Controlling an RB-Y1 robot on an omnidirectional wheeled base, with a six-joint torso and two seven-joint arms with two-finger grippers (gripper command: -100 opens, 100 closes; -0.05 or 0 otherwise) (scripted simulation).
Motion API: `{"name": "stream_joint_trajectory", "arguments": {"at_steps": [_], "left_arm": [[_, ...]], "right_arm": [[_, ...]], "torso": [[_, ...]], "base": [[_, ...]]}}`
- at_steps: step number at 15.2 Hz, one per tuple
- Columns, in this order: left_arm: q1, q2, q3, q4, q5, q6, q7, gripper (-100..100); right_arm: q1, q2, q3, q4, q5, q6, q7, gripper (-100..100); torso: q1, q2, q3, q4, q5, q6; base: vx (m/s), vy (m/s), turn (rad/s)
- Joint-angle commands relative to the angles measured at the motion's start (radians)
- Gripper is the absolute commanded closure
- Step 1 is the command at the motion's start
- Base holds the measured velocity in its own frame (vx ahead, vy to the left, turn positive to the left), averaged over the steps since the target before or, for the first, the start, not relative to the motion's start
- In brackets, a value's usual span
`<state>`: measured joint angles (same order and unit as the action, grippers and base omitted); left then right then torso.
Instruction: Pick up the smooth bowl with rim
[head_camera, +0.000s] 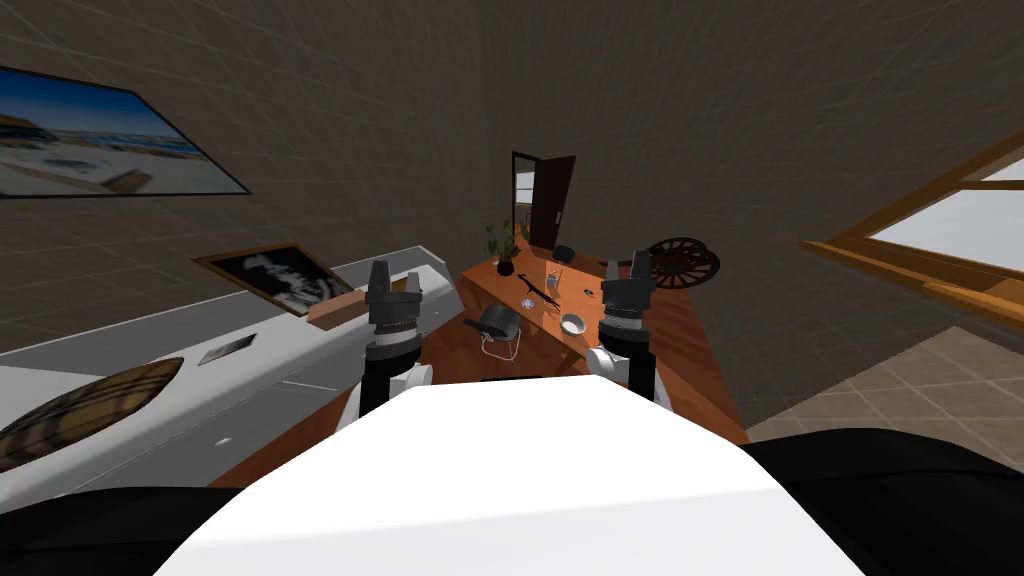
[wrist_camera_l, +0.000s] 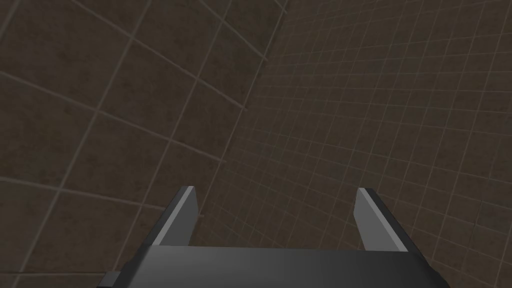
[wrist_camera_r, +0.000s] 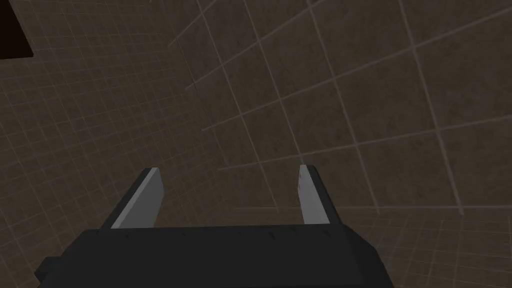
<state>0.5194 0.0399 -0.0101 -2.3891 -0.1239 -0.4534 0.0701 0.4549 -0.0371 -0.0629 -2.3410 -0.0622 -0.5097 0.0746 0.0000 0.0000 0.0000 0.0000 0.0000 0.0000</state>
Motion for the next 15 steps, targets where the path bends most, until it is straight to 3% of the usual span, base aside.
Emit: {"name": "stream_joint_trajectory", "arguments": {"at_steps": [1, 6, 15], "left_arm": [[0.0, 0.0, 0.0, 0.0, 0.0, 0.0, 0.0, 0], [0.0, 0.0, 0.0, 0.0, 0.0, 0.0, 0.0, 0], [0.0, 0.0, 0.0, 0.0, 0.0, 0.0, 0.0, 0]], "right_arm": [[0.0, -0.047, 0.009, 0.006, 0.008, 0.013, 0.007, -100], [0.0, -0.122, 0.027, 0.02, 0.029, 0.045, 0.026, -100], [-0.002, -0.31, 0.08, 0.065, 0.105, 0.159, 0.089, -100]], "torso": [[0.0, 0.0, 0.0, 0.0, 0.0, 0.0], [-0.002, 0.0, 0.0, 0.0, 0.0, 0.0], [-0.004, -0.001, 0.0, 0.0, -0.001, 0.0]], "base": [[-0.004, -0.001, 0.071], [-0.006, -0.014, 0.107], [0.001, -0.042, 0.152]]}}
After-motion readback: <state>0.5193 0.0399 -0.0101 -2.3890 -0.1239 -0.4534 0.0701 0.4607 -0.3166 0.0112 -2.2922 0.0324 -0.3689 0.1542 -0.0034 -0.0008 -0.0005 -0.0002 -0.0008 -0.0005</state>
